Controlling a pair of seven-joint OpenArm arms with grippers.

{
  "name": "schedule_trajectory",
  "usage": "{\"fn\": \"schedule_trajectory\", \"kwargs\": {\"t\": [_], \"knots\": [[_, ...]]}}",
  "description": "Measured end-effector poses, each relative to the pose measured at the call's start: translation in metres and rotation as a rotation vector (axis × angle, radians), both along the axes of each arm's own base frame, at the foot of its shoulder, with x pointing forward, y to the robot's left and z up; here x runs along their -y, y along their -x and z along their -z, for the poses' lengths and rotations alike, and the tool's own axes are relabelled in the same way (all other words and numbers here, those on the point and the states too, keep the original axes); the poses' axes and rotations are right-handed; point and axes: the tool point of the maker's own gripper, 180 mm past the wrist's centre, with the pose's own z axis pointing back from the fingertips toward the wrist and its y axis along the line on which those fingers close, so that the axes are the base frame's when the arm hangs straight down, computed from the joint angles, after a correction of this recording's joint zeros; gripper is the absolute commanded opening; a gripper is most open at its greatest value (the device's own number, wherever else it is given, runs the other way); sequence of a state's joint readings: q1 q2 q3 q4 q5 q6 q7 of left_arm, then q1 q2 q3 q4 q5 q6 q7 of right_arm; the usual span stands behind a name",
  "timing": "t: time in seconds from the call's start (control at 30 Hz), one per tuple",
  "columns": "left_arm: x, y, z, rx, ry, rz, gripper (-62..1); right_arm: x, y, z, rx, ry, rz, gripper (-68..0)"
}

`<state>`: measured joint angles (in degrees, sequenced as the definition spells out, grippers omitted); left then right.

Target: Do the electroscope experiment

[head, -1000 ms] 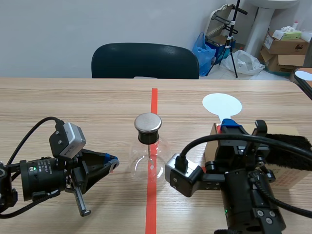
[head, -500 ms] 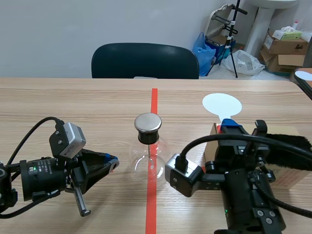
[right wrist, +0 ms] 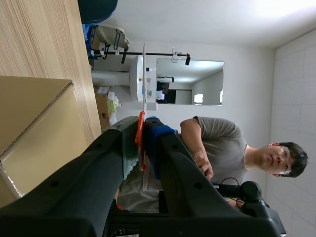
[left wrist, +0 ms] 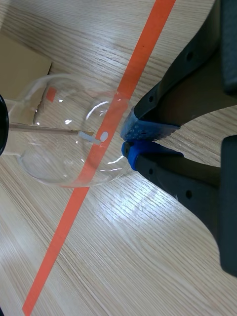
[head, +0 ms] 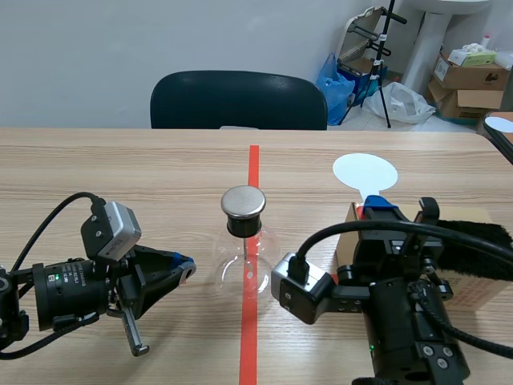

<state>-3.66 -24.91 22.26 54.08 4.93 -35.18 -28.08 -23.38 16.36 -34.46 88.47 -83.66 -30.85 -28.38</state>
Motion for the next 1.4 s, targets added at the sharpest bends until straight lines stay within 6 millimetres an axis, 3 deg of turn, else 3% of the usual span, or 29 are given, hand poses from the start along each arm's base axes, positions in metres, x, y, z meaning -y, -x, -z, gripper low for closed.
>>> {"fn": "schedule_trajectory", "kwargs": {"t": [1.13,1.4], "knots": [[0.000,0.000,0.000,0.000,0.000,0.000,-57.7,-0.002,0.000,0.000,0.000,0.000,-0.012,-66.5],[0.000,0.000,0.000,0.000,0.000,0.000,-57.7,-0.003,0.000,-0.015,0.068,-0.054,-0.007,-66.5]]}}
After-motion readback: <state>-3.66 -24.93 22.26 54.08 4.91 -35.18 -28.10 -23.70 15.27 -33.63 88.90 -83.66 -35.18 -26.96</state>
